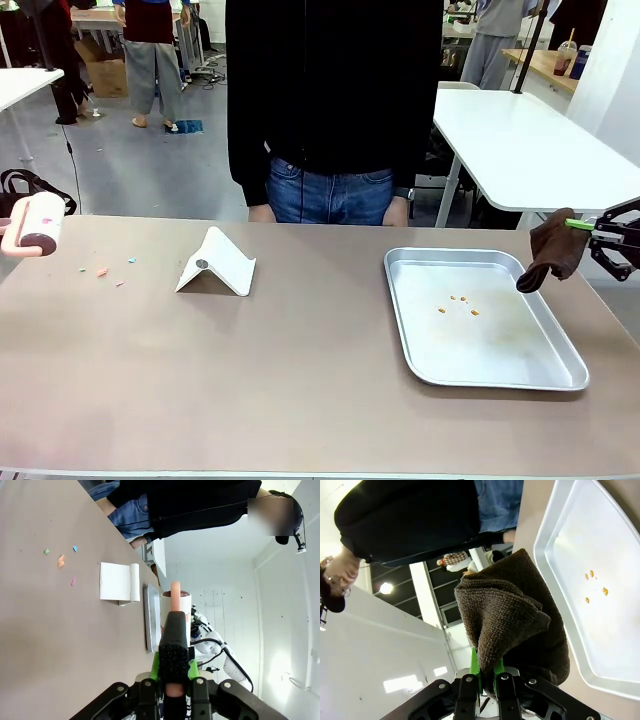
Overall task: Clean the surface of the table.
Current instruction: If a person points to the right, clean the right side of the table with your right hand, and if they point to the left, clean the left side with your left hand.
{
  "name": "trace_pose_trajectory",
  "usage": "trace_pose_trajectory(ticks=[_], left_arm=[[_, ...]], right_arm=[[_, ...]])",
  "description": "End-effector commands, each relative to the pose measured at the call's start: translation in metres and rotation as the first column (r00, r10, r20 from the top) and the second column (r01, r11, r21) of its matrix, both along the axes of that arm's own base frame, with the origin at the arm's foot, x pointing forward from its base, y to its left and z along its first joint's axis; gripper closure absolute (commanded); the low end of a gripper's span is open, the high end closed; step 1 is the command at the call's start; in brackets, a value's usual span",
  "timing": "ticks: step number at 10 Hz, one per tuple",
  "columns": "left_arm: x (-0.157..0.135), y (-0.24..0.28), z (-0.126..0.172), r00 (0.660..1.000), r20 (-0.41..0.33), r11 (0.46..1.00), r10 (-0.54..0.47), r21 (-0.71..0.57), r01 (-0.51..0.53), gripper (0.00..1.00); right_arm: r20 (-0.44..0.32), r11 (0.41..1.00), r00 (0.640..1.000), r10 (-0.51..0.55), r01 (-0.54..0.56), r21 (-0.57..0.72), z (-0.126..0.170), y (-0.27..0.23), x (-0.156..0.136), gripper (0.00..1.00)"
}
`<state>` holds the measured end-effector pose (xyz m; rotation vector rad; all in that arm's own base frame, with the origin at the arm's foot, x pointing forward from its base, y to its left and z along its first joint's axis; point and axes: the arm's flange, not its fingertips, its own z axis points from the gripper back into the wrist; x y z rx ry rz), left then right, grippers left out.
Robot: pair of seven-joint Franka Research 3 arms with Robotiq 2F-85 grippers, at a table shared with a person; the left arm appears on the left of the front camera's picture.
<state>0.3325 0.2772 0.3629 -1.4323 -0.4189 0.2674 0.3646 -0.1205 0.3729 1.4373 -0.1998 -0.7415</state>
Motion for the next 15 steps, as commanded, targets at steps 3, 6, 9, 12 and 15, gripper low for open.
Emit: trace_pose_trajectory(ticks=[3,6,9,12,15], left_arm=[[-0.0023,0.0014,0.0017,1.000,0.015,1.000,-0.018,-0.004,0.018,0.92],[-0.0023,0.0014,0.0017,1.000,0.015,1.000,-0.018,-0.004,0.018,0.92],[-0.0023,0.0014,0.0017,1.000,0.015,1.000,-0.018,-0.004,0.018,0.92],[-0.0023,0.0014,0.0017,1.000,0.015,1.000,-0.018,-0.004,0.018,0.92],[-0.0023,0.0014,0.0017,1.000,0.015,1.000,-0.018,-0.004,0.018,0.92]], right_arm=[[0.004,1.000,1.000,0.003,-0.003,0.007,0.0047,0.0012,-0.0003,1.00],[0.004,1.000,1.000,0.003,-0.003,0.007,0.0047,0.0012,-0.0003,1.00],[0.004,1.000,1.000,0.003,-0.003,0.007,0.0047,0.0012,-0.0003,1.00],[0.004,1.000,1.000,0.003,-0.003,0.007,0.0047,0.0012,-0.0003,1.00],[0.000,1.000,1.000,0.000,0.000,0.000,0.0000,0.0000,0.0000,0.89]])
